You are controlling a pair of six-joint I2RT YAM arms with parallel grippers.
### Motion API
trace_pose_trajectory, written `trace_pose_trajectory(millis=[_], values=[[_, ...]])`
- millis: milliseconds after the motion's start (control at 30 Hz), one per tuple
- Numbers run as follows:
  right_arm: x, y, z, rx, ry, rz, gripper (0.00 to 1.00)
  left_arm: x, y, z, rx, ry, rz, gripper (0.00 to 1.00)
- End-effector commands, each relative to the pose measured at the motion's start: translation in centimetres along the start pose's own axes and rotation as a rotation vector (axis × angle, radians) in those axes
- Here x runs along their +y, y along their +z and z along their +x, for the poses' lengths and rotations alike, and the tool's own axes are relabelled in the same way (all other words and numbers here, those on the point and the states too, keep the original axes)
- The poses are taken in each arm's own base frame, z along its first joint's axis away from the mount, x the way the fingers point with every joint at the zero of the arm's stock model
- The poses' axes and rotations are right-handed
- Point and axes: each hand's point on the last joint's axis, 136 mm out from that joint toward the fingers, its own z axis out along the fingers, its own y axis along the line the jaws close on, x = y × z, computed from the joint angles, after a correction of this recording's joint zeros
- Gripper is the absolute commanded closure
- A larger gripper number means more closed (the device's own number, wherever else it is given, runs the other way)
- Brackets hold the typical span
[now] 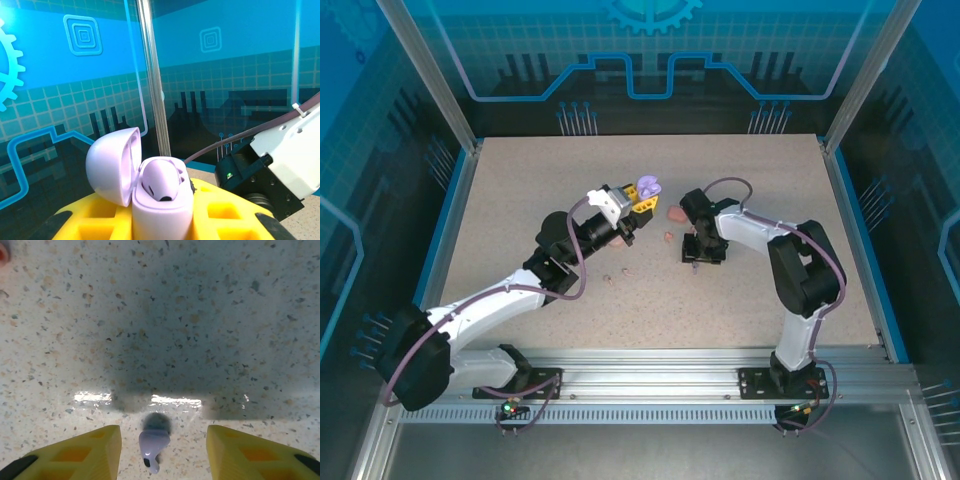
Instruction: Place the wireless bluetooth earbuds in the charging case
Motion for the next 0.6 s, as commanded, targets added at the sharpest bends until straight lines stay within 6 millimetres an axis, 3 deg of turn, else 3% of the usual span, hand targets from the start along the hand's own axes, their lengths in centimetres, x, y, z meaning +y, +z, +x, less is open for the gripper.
trace_pose_trajectory(millis=[0,567], values=[[1.0,0.4,0.0,0.011,-0.025,-0.013,0.53,0.0,-0.4,-1.8,-0.059,0.022,-0.013,1.00],[0.8,1.6,1.1,0.043,-0.052,0.069,0.61,0.1,-0.5,-1.5,-0.057,0.029,-0.016,1.00]])
